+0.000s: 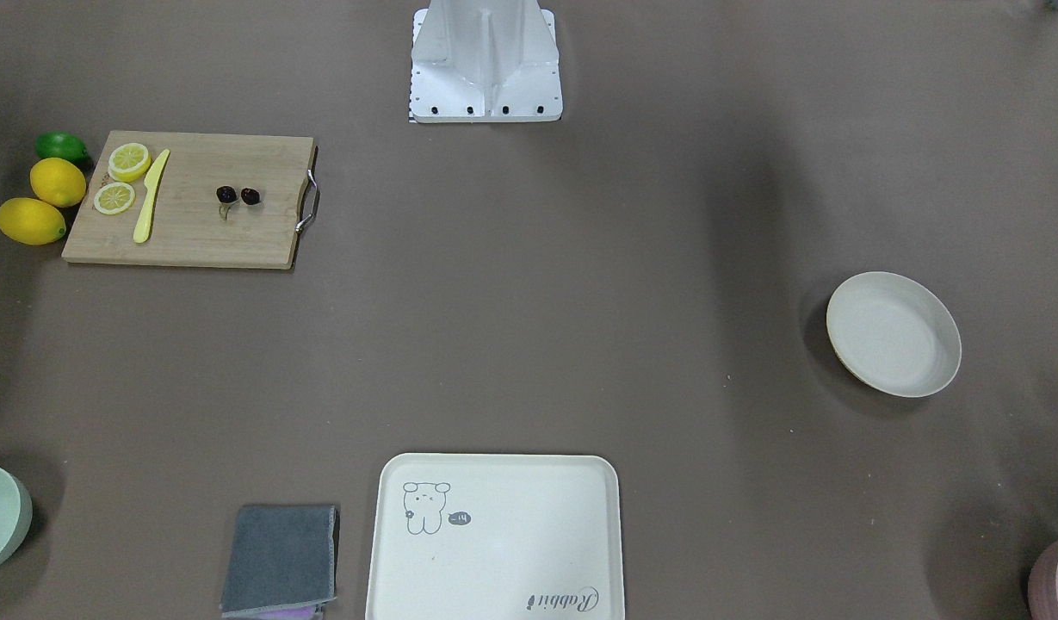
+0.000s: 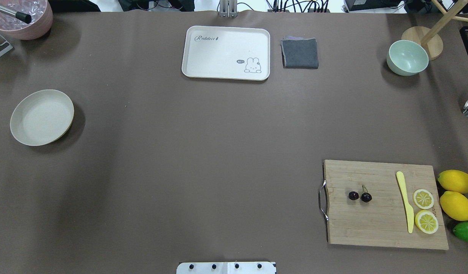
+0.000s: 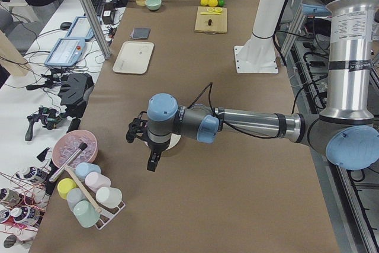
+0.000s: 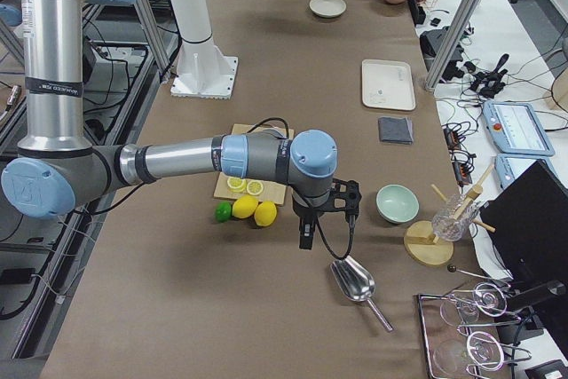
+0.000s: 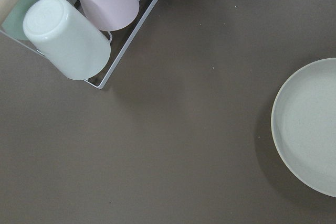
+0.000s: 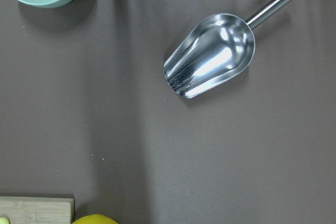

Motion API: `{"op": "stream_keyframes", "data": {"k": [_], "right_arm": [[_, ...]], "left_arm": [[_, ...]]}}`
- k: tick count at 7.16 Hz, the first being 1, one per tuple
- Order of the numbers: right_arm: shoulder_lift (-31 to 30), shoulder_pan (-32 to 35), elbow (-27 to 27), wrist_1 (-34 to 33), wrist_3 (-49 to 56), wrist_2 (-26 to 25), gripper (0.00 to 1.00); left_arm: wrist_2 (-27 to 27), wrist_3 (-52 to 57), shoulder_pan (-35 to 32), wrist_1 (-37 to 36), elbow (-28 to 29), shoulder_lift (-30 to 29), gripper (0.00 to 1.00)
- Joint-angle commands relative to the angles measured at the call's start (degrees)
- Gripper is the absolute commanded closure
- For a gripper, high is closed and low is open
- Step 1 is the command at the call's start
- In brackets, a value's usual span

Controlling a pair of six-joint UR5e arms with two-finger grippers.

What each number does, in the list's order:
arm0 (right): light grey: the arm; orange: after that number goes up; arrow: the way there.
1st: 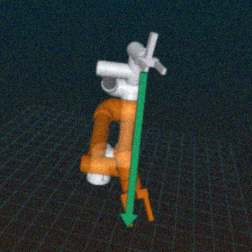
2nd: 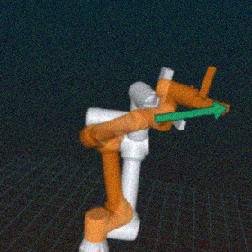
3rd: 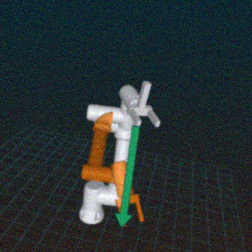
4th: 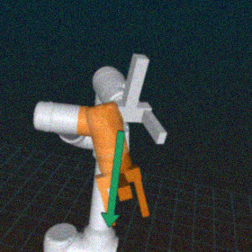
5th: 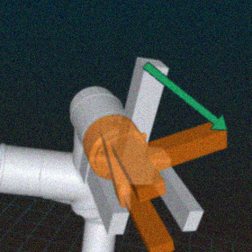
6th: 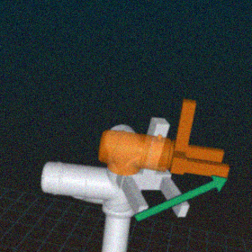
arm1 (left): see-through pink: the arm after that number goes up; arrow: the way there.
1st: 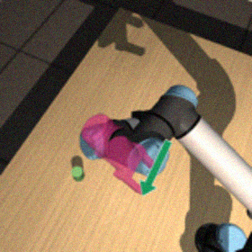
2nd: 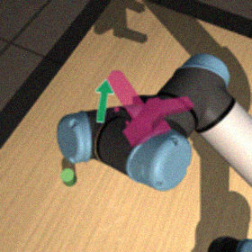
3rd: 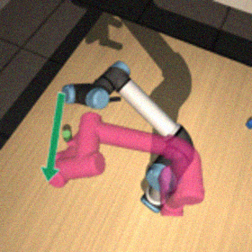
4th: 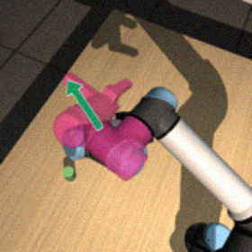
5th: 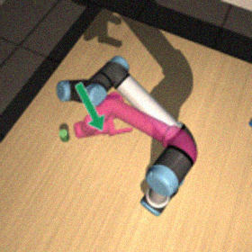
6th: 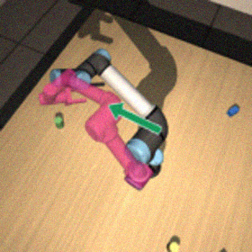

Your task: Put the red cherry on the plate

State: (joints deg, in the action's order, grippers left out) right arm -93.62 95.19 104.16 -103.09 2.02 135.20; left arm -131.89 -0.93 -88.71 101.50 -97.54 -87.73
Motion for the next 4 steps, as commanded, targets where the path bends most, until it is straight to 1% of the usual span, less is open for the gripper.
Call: {"op": "stream_keyframes", "data": {"k": [1,2,3,4], "right_arm": [[-0.1,0.0,0.1,0.0,0.0,0.0,0.0],[-0.1,0.0,0.0,0.0,0.1,0.0,0.0],[0.0,0.0,0.0,0.0,0.1,-0.1,0.0],[0.1,0.0,0.0,0.0,0.1,-0.1,0.0]], "left_arm": [[-1.6,0.0,5.3,6.9,2.4,-3.0,0.02],[-2.0,-1.3,5.9,13.8,6.0,-3.0,0.02],[-2.5,-9.6,8.2,22.3,12.3,-4.5,0.02],[-1.6,-20.4,12.3,31.6,19.5,-6.8,0.02]]}}
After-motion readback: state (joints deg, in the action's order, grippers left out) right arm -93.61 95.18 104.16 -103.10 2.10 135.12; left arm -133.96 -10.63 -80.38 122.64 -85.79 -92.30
